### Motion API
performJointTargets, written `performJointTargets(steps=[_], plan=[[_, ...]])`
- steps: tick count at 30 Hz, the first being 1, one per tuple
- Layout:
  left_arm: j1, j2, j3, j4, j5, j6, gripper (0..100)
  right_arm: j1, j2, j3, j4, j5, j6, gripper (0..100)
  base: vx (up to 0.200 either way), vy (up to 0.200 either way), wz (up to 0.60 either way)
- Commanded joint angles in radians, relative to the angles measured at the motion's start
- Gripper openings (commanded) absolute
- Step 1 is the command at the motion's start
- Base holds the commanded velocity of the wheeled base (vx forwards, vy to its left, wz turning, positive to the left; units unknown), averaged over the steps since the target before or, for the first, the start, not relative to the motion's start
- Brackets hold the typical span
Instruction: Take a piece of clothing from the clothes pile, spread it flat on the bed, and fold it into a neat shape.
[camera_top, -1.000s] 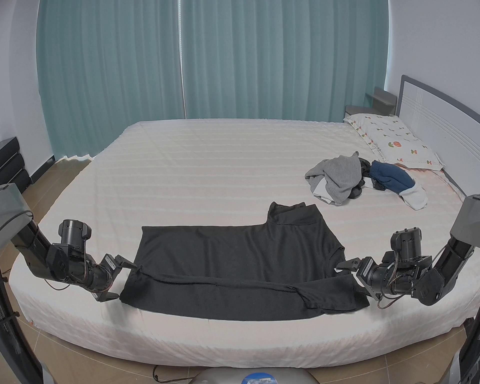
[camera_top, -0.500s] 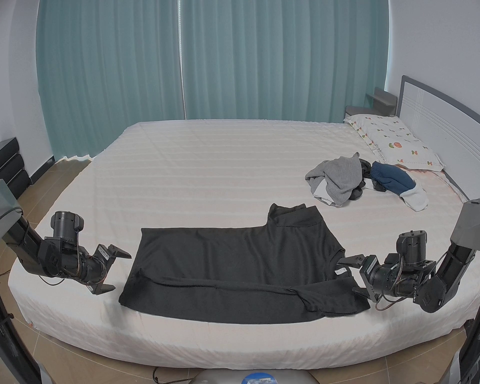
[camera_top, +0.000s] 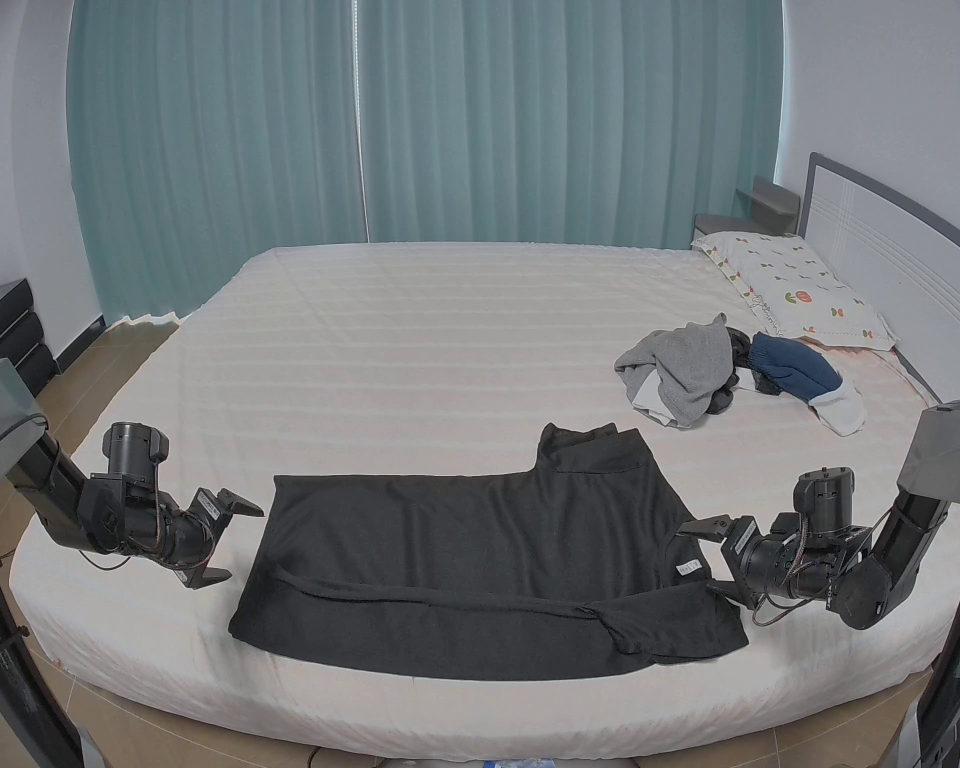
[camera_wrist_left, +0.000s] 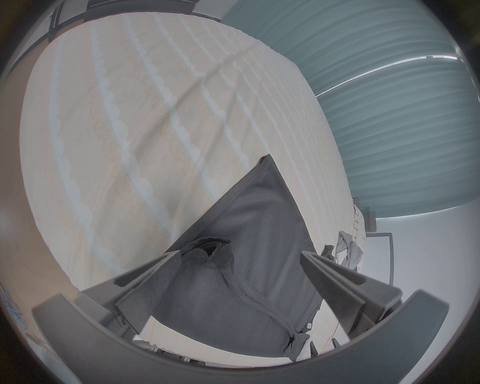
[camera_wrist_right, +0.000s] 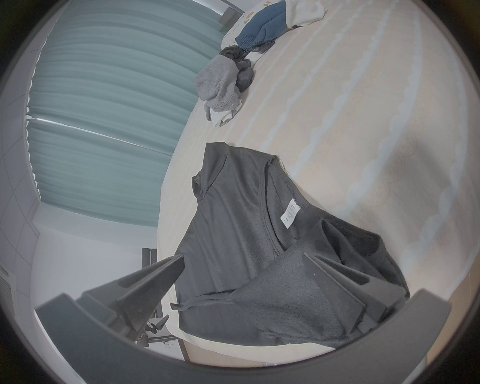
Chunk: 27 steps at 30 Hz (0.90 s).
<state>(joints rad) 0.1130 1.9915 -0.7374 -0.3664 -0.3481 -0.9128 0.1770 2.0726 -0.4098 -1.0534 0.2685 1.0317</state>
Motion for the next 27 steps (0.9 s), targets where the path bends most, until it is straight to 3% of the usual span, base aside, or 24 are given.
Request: performJointTargets(steps=[1, 7, 11, 14, 17, 27], plan=[[0.001, 0.009, -0.030, 0.001, 0.000, -0.001, 100, -0.011, -0.011, -0.001, -0.002, -0.002, -0.001, 100, 0.000, 0.000, 0.00], [-0.007, 0.067, -0.135, 0.009, 0.001, 0.000, 100, -0.025, -0.025, 0.000, 0.000, -0.002, -0.002, 100, 0.000, 0.000, 0.00], [-0.007, 0.162, -0.278, 0.012, 0.000, 0.005, 100, -0.024, -0.025, 0.002, 0.000, -0.002, -0.002, 100, 0.000, 0.000, 0.00], [-0.007, 0.171, -0.289, 0.012, 0.000, 0.005, 100, -0.024, -0.025, 0.002, 0.000, -0.002, -0.002, 100, 0.000, 0.000, 0.00], [-0.035, 0.300, -0.439, 0.004, 0.001, 0.017, 100, -0.022, -0.019, 0.005, 0.000, -0.002, -0.002, 100, 0.000, 0.000, 0.00], [-0.045, 0.461, -0.677, 0.003, 0.012, 0.147, 100, -0.005, -0.025, 0.017, 0.000, -0.002, -0.004, 100, 0.000, 0.000, 0.00]])
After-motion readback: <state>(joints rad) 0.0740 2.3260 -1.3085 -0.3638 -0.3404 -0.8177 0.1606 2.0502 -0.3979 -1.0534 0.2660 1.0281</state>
